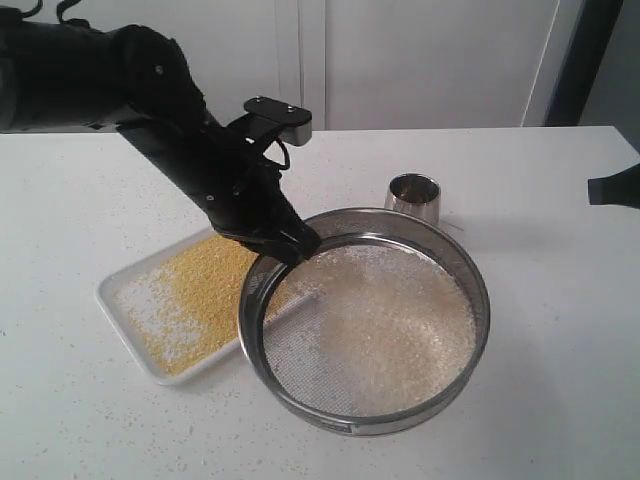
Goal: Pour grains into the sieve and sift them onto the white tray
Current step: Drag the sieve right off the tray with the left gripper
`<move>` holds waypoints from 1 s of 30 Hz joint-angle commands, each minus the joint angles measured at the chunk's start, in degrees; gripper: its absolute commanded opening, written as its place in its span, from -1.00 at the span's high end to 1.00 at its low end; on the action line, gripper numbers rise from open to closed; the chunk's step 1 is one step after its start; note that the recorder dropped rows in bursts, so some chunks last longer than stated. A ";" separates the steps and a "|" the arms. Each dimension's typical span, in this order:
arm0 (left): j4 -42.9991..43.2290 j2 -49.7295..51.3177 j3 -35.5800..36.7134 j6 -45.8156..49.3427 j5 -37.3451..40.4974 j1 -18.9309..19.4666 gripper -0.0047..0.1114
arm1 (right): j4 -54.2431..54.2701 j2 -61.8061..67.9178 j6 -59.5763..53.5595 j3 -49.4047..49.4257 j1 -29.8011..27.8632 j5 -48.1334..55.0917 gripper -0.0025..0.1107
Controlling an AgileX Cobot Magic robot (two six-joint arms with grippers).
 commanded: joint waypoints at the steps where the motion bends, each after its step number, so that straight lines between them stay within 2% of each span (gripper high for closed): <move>1: -1.26 3.22 -5.57 -2.36 2.02 -2.57 0.92 | 0.31 -0.39 0.20 0.24 -0.01 -0.39 0.96; 8: -1.19 8.14 -11.38 -3.18 2.02 -4.77 0.92 | 0.31 -0.39 0.20 0.24 -0.01 -0.39 0.96; 30: -0.06 25.66 -28.80 -4.95 3.64 -4.77 0.92 | 0.31 -0.39 0.20 0.24 -0.01 -0.39 0.96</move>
